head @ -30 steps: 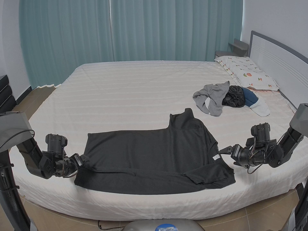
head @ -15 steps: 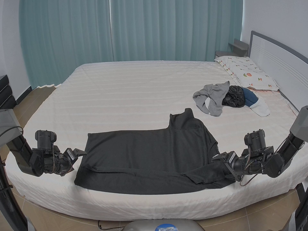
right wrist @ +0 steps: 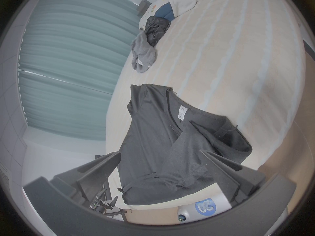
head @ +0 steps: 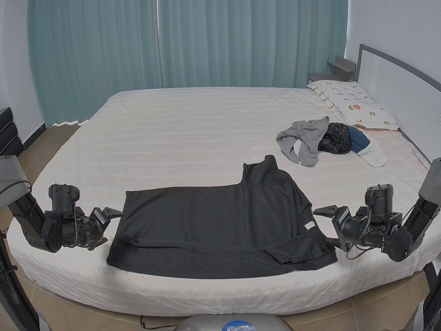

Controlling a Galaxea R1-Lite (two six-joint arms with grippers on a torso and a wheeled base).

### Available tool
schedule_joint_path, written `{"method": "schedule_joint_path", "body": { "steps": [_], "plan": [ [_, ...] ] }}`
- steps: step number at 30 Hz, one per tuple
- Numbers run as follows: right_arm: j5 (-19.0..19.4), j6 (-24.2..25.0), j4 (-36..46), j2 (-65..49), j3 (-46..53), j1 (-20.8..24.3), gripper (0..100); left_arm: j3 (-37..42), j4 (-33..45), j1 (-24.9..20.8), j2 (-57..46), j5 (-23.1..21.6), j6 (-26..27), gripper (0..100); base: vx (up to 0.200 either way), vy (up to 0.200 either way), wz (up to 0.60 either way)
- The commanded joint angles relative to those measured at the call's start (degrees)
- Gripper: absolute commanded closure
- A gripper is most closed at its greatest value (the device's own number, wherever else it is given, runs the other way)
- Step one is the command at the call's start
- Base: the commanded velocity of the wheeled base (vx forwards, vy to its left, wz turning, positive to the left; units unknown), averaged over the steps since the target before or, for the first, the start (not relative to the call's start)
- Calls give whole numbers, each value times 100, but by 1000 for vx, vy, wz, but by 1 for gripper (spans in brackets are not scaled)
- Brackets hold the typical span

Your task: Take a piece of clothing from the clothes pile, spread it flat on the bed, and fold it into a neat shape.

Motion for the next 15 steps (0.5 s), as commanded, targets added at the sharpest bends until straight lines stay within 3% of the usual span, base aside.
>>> {"method": "schedule_joint_path", "body": {
  "steps": [1, 2, 14, 15],
  "plan": [
    [28, 37, -193, 179, 261, -87, 0, 36, -7, -50, -22, 1, -29, 0, 0, -200, 0],
    [28, 45, -219, 179, 297, -104, 0, 45, -7, -50, -13, 1, -11, 0, 0, -200, 0],
    [46, 37, -272, 161, 402, -139, 0, -34, -16, -33, -22, 71, -152, 0, 0, 0, 0],
    [46, 37, -272, 161, 402, -139, 0, -34, -16, -33, -22, 71, -152, 0, 200, 0, 0]
  ]
}}
